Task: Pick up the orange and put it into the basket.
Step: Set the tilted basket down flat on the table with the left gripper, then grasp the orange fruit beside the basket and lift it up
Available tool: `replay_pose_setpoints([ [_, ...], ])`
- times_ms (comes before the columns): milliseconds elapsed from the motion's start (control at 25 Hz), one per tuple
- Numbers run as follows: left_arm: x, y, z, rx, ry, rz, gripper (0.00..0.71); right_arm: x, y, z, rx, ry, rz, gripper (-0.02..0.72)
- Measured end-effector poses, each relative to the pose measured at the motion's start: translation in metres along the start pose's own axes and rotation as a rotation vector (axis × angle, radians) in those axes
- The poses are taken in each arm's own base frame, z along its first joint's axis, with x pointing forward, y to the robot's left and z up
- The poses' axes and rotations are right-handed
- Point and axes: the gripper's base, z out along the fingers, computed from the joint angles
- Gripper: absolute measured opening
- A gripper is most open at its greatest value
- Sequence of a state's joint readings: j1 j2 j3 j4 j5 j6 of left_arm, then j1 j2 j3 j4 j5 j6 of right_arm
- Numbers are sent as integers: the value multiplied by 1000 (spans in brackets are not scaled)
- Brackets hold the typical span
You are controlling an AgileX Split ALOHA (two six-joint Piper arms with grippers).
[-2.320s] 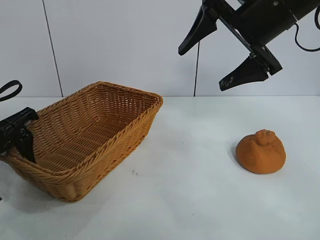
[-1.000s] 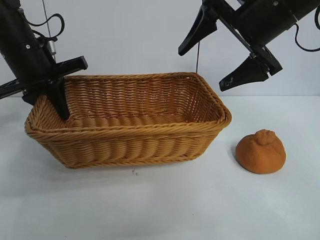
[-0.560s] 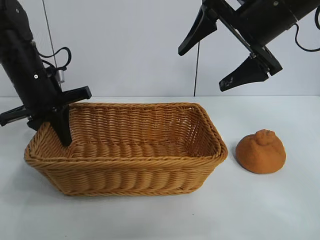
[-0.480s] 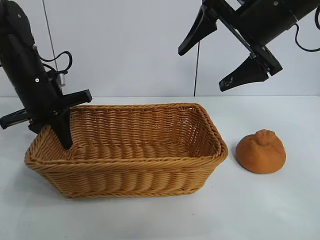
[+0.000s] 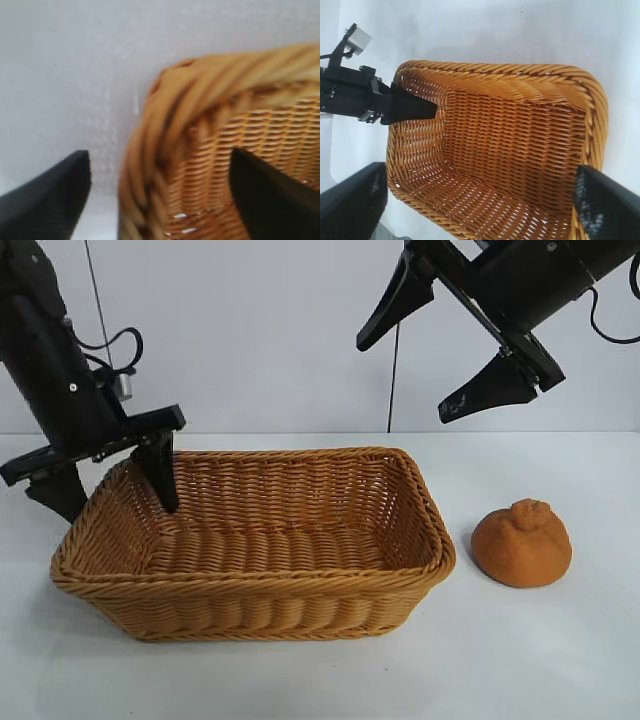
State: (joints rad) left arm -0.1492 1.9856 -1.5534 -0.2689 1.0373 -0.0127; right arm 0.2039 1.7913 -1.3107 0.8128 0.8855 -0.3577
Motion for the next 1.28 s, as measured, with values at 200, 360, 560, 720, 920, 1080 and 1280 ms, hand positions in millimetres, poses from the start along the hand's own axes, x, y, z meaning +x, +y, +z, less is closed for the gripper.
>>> replay_pose_setpoints([
  [200,0,28,-34,-85,-54,-9,610,0,0,0,0,1,-1,694],
  [360,4,61,-51,-171,-41,-43,610,0,0,0,1,3,-1,694],
  [560,11,67,-63,-206,-1,-45,610,0,0,0,0,3,-1,694],
  [720,20,61,-86,-207,-30,-38,610,0,0,0,0,3,-1,694],
  [920,51,52,-120,-207,-89,-29,610,0,0,0,2,4,-2,694],
  [1080,93,45,-143,-206,-122,-23,610,0,0,0,2,4,-2,694],
  [1280,157,42,-152,-206,-135,-21,610,1,0,0,3,6,-3,694],
])
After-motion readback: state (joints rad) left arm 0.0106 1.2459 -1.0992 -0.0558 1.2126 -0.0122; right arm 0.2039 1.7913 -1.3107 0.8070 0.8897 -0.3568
